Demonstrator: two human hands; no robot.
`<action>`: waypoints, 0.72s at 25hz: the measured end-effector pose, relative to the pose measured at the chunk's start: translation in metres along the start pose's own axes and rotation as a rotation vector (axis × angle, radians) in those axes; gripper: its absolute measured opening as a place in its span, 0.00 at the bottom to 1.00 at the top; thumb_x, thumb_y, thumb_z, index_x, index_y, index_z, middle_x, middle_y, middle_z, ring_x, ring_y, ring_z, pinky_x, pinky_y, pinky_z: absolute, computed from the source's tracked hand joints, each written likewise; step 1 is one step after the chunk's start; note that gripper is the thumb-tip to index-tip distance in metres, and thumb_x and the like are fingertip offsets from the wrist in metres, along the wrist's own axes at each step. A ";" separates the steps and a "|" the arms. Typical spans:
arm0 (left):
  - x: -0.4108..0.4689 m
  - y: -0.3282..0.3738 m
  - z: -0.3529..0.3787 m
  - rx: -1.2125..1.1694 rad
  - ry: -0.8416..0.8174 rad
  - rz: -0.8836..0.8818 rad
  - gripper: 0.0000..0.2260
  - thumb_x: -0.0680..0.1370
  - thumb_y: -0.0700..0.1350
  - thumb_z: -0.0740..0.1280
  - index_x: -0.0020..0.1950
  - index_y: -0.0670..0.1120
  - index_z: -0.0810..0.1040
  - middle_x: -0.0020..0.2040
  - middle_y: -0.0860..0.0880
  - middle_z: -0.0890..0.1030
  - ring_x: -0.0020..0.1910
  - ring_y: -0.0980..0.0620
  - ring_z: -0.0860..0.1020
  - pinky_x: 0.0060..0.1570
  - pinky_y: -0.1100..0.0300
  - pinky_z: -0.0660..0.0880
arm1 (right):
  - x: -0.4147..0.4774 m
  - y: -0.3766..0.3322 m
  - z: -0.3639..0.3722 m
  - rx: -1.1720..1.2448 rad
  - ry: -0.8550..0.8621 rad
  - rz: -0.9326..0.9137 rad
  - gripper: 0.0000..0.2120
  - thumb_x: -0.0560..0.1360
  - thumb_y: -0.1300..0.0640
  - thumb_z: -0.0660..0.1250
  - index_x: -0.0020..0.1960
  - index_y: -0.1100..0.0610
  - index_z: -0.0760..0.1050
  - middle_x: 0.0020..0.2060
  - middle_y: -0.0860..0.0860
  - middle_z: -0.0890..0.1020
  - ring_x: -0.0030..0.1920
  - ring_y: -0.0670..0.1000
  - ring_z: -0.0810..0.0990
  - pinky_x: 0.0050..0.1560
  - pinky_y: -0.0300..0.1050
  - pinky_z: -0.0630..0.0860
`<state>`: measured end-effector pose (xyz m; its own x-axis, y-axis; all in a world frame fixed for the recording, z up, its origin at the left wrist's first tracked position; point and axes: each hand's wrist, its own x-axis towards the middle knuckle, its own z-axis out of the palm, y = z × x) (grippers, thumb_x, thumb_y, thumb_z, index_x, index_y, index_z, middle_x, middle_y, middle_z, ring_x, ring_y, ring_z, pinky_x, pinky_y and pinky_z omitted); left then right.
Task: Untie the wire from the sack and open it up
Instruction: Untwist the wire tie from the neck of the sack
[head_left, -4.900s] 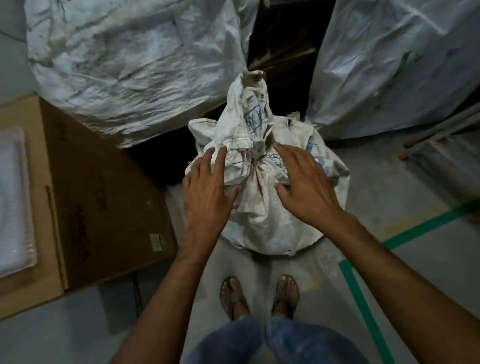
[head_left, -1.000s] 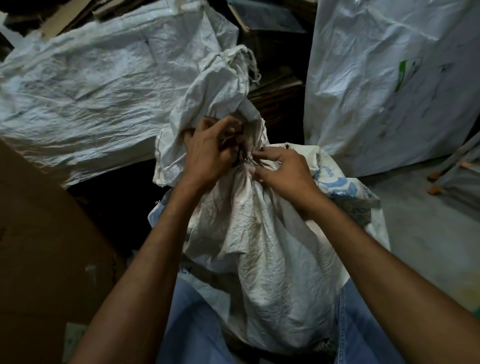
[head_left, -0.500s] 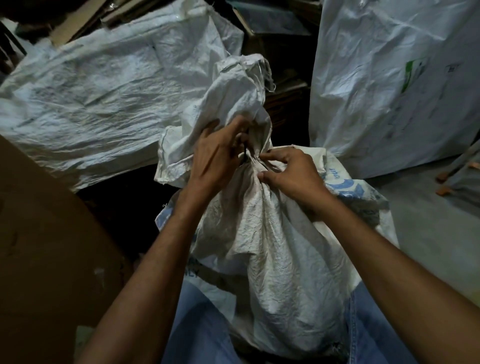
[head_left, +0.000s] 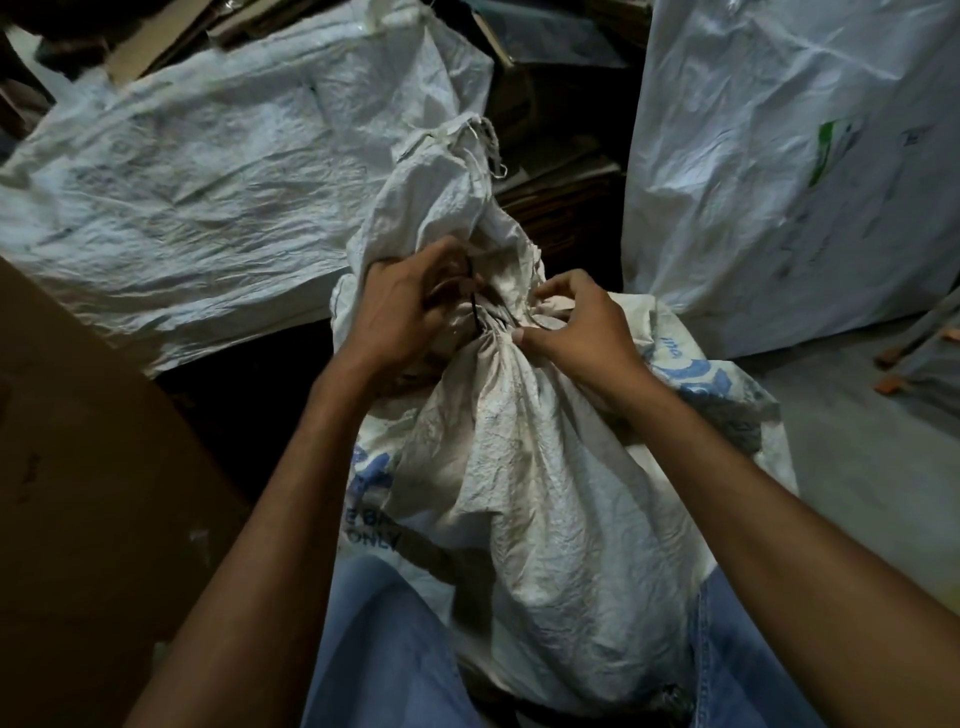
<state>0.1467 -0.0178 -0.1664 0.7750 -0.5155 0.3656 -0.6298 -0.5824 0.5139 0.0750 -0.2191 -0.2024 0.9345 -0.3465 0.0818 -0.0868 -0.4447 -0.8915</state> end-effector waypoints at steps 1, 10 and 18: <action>-0.006 0.001 -0.001 0.098 0.026 0.007 0.17 0.75 0.48 0.68 0.64 0.48 0.78 0.55 0.51 0.83 0.58 0.46 0.80 0.59 0.50 0.71 | 0.002 0.000 0.000 0.003 -0.026 0.037 0.29 0.67 0.54 0.82 0.64 0.51 0.74 0.57 0.44 0.81 0.57 0.45 0.80 0.56 0.46 0.80; -0.039 0.047 0.033 0.407 0.312 -0.053 0.07 0.79 0.49 0.69 0.56 0.52 0.79 0.37 0.47 0.82 0.35 0.43 0.80 0.32 0.58 0.63 | 0.012 -0.014 0.017 -0.164 -0.015 0.041 0.25 0.69 0.42 0.78 0.62 0.51 0.79 0.57 0.49 0.84 0.57 0.51 0.82 0.58 0.53 0.79; -0.022 0.012 0.008 -0.183 0.165 -0.070 0.10 0.77 0.44 0.67 0.57 0.51 0.77 0.51 0.52 0.83 0.53 0.53 0.83 0.50 0.45 0.81 | -0.025 -0.022 0.032 -0.149 0.139 -0.214 0.09 0.72 0.53 0.77 0.52 0.48 0.86 0.51 0.45 0.83 0.52 0.47 0.80 0.53 0.47 0.79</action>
<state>0.1221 -0.0187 -0.1748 0.8237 -0.3597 0.4384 -0.5663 -0.4819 0.6687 0.0643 -0.1745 -0.1990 0.8817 -0.3368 0.3304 0.0482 -0.6324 -0.7731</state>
